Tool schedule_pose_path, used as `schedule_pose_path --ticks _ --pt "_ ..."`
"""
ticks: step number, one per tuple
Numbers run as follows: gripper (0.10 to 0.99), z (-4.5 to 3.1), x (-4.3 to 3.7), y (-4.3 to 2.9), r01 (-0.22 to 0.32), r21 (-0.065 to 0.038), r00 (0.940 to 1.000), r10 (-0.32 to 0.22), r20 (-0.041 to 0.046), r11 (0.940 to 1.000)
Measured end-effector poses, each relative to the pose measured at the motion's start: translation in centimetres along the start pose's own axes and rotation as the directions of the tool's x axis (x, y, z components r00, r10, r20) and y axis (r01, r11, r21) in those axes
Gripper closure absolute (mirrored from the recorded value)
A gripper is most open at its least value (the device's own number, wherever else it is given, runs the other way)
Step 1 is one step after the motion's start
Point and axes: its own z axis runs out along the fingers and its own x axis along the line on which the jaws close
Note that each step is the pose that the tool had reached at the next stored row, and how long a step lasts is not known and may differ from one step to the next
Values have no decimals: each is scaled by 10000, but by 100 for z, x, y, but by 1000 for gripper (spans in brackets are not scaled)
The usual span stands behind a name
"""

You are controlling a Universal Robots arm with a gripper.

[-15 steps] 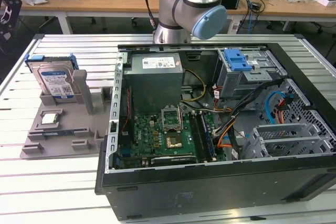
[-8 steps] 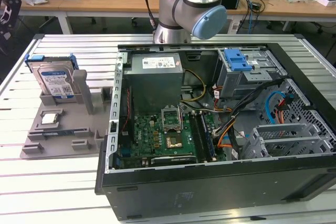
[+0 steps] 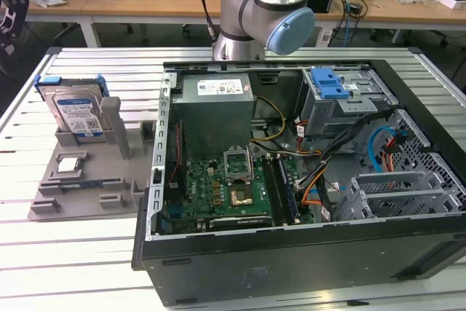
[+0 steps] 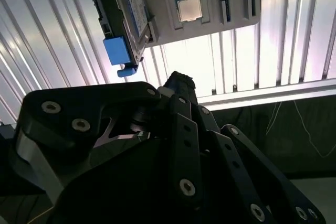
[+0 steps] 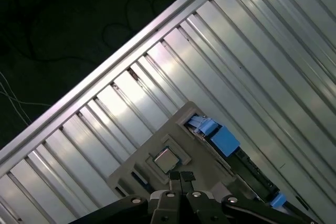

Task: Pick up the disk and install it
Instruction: 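Pick up the disk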

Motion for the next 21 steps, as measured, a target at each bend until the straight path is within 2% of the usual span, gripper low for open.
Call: schedule_pose_path --ticks 12,21 --pt "980 0 0 0 779 -20 9970 -779 -30 9970" --pt "980 0 0 0 1529 -40 9882 -1529 -57 9882"
